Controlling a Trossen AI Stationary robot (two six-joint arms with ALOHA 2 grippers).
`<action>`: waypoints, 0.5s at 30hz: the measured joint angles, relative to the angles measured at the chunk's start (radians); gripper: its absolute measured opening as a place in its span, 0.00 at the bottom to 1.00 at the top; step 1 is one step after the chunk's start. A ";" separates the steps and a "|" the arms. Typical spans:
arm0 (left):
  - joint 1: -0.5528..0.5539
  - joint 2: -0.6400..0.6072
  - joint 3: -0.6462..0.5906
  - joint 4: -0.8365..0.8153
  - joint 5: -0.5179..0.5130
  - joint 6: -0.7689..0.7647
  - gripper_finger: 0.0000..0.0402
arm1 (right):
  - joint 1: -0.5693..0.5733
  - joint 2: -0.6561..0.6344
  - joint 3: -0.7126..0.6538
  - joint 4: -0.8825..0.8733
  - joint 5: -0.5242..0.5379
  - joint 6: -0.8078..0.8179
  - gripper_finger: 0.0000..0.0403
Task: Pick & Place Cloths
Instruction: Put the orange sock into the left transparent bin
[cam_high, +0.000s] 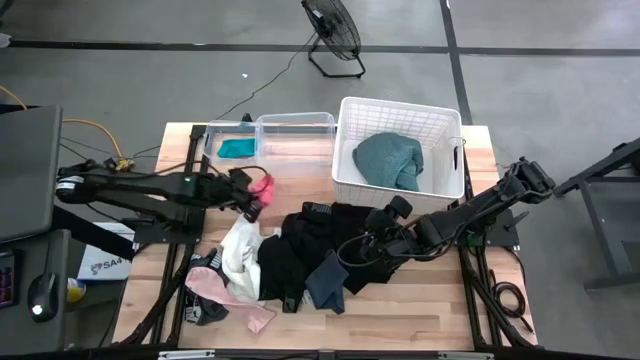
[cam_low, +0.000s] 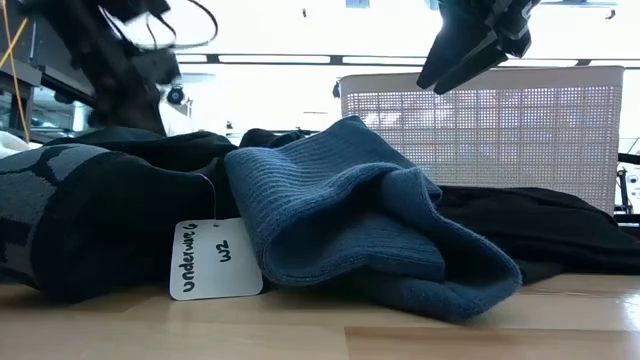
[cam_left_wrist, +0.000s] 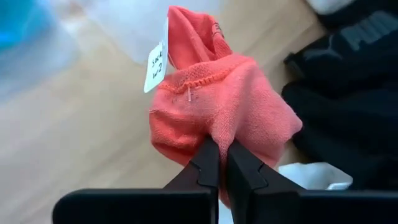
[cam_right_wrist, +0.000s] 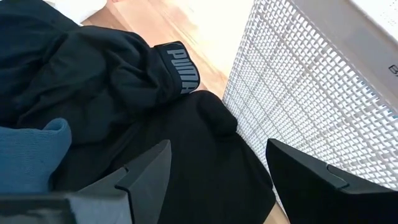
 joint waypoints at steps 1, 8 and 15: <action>-0.009 -0.023 0.022 -0.053 -0.029 -0.012 0.00 | 0.000 0.000 0.000 0.000 0.000 0.001 0.63; -0.072 -0.115 0.154 -0.308 -0.236 -0.087 0.00 | 0.000 0.000 0.000 0.000 0.000 0.003 0.63; -0.010 -0.103 0.185 -0.371 -0.478 -0.125 0.00 | 0.000 0.000 0.000 0.006 0.004 0.003 0.63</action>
